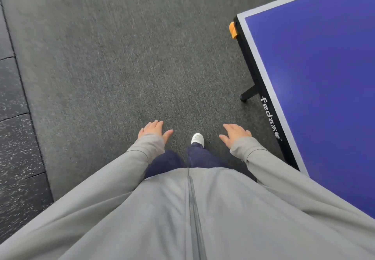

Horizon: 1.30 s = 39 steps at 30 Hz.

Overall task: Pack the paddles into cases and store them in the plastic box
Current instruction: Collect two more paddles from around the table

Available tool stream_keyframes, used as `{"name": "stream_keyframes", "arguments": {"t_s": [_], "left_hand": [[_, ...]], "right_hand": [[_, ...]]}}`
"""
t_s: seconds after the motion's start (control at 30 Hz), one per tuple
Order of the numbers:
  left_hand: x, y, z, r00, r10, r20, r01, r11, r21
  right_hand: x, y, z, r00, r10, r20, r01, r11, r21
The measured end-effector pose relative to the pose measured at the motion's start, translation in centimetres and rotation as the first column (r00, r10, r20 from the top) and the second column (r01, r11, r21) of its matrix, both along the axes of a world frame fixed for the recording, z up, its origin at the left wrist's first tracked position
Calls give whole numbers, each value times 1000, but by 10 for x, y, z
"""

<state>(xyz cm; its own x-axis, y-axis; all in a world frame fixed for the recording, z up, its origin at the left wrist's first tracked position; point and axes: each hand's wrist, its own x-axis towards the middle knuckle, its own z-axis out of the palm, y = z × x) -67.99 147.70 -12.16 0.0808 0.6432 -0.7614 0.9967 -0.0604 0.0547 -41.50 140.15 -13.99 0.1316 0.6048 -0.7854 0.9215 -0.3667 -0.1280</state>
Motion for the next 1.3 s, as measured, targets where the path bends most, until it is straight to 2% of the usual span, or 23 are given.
{"name": "stream_keyframes", "arguments": {"t_s": [0.23, 0.4, 0.5, 0.6, 0.77, 0.9, 1.13, 1.3], "left_hand": [[36, 86, -5, 998, -47, 36, 47, 999, -3], [21, 161, -14, 998, -45, 42, 45, 999, -1], [3, 220, -21, 999, -5, 46, 5, 1000, -12], [-15, 292, -21, 999, -33, 18, 33, 999, -13], [-30, 403, -12, 995, -100, 6, 100, 995, 25], [-22, 461, -7, 994, -108, -4, 108, 994, 8], [27, 554, -12, 979, -204, -19, 203, 979, -26], [77, 636, -11, 978, -207, -39, 206, 978, -21]], "right_hand": [[29, 79, 4, 986, -165, -14, 165, 986, -15], [16, 148, 1, 986, -166, -8, 166, 985, -38], [1, 202, 0, 989, -150, -3, 149, 987, -51], [-17, 264, 3, 986, -168, 2, 168, 984, -62], [-42, 364, 15, 986, -167, -23, 167, 986, 24], [-46, 421, 21, 983, -176, -56, 179, 982, 60], [-2, 497, 6, 957, -288, -37, 288, 957, 13], [54, 554, -3, 935, -354, -31, 354, 935, -12]]}}
